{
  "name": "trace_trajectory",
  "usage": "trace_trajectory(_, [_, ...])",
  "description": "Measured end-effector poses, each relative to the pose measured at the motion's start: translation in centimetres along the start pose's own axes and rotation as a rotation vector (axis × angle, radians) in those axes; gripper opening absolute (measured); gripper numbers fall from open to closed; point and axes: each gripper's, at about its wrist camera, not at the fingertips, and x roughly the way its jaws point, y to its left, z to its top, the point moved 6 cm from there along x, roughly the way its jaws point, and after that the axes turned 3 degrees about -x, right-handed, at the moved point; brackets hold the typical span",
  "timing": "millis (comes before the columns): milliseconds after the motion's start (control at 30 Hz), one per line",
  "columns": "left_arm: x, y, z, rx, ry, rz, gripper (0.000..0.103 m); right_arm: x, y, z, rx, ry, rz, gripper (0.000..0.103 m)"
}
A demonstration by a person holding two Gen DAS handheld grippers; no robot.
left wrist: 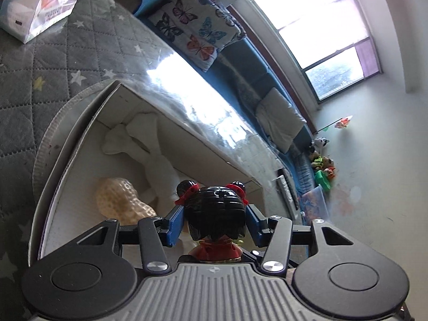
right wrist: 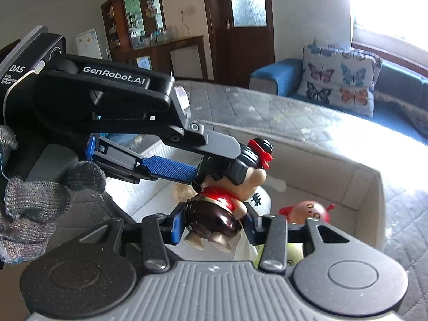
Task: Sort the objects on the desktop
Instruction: 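Lift the doll with the left gripper over the box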
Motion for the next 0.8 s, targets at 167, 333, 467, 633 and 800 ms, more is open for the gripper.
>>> trace_trajectory(167, [0.7,0.6,-0.2,0.015,0.014,0.009,0.053,1.1,-0.4,-1.0,0.012,0.029,-0.005,0.045])
trace_trajectory(333, [0.4,0.0,-0.7,0.055,0.011,0.018,0.053,1.1,-0.7,-1.4,0.018,0.04,-0.017,0.046])
trace_trajectory(467, [0.2,-0.5,-1.0,0.099,0.009,0.038,0.053,0.5,-0.3,-1.5,0.009,0.038,-0.034,0.046])
trace_trajectory(633, [-0.2,-0.8,-1.2,0.113,-0.002,0.047,0.051,-0.1,-0.1,-1.8,0.023,0.03,-0.034,0.046])
trace_trajectory(800, [-0.9,-1.1,-0.9,0.129,-0.019,0.047,0.051,0.0,0.5,-2.3,0.016,0.04,-0.037,0.046])
